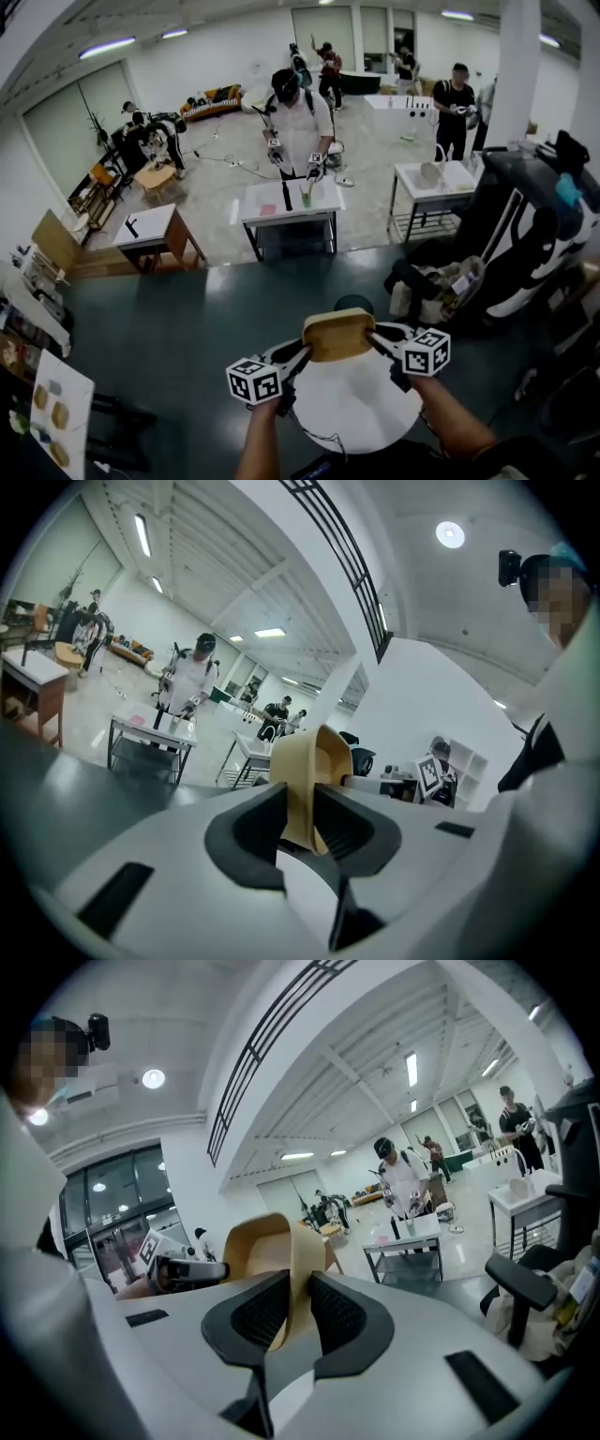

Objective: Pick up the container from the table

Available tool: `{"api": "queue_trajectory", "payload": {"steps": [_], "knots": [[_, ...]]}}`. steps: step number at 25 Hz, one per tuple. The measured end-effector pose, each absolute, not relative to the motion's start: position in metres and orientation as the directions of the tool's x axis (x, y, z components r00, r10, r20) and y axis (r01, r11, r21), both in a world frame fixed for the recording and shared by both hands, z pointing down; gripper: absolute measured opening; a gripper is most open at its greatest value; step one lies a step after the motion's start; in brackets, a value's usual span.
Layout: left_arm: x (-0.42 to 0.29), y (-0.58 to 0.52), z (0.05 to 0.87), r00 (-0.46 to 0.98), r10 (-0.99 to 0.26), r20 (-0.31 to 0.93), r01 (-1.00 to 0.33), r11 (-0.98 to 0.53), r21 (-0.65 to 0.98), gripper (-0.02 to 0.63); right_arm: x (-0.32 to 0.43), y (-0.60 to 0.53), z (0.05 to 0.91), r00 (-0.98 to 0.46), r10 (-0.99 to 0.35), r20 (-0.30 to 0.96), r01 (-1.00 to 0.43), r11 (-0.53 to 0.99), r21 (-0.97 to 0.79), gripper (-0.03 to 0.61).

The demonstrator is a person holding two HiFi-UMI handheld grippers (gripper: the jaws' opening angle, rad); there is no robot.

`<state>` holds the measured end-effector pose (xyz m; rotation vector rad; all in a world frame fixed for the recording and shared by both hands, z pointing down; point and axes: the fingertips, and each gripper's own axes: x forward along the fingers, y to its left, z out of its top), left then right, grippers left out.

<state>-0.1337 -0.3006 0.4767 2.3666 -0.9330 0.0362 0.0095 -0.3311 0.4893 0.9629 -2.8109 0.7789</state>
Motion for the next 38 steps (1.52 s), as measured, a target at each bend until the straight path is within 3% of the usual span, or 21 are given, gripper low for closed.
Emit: {"api": "queue_trajectory", "payload": {"steps": [16,38], "knots": [[-0.041,-0.201,0.359,0.718,-0.679,0.150,-0.688,-0.663,0.296,0.087,0.101,-0.240,0.374,-0.823,-0.567,-0.017,-0.536,0.787,-0.307,0.089],[0.030,-0.032,0.299,0.638,-0.765,0.087,-0.768,-0.625,0.140,0.084,0.167,-0.082,0.316,-0.850,-0.498,-0.173,-0.457,0.859,-0.231,0.086]]}}
